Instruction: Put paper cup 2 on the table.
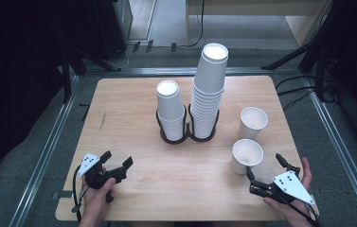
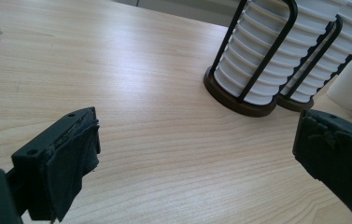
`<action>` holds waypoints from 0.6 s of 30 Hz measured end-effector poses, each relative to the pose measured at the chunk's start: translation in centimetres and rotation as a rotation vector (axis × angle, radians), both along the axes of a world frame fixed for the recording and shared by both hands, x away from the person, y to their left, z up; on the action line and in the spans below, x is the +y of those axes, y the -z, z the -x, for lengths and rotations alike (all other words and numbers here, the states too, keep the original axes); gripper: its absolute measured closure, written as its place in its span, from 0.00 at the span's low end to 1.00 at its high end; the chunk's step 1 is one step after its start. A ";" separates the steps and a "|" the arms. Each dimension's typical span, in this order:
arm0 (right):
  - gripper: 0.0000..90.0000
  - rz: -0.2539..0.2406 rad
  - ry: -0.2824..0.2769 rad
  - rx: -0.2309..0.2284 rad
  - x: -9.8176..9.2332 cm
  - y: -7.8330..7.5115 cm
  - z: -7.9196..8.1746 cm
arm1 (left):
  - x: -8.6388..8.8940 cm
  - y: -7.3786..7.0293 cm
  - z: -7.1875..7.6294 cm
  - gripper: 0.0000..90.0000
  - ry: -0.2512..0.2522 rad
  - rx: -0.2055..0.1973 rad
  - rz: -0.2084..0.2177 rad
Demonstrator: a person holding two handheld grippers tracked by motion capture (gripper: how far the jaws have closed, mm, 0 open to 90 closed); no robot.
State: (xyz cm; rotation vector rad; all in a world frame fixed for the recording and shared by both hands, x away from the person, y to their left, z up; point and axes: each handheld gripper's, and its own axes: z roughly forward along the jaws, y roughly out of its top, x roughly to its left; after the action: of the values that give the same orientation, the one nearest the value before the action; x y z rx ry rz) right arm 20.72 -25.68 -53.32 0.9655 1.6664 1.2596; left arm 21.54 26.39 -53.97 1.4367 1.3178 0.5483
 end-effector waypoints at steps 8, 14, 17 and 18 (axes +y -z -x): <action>0.00 -0.009 0.057 0.009 -2.1 0.2 -0.5 | 0.1 0.0 0.0 0.01 -0.001 0.001 0.000; 0.00 -0.020 0.118 0.023 -3.6 0.4 -0.9 | 0.1 0.1 0.0 0.01 -0.002 0.003 -0.003; 0.00 -0.028 0.154 0.031 -4.1 0.4 -1.1 | 0.1 0.1 -0.1 0.01 -0.004 0.004 -0.003; 0.00 -0.027 0.167 0.035 -4.2 0.5 -1.2 | 0.2 0.1 -0.1 0.01 -0.005 0.004 -0.003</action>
State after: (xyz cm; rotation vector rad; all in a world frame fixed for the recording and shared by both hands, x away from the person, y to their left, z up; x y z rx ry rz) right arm 21.89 -29.92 -53.81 1.1247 1.5634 1.1618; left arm 21.60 26.55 -54.10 1.4376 1.3248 0.5512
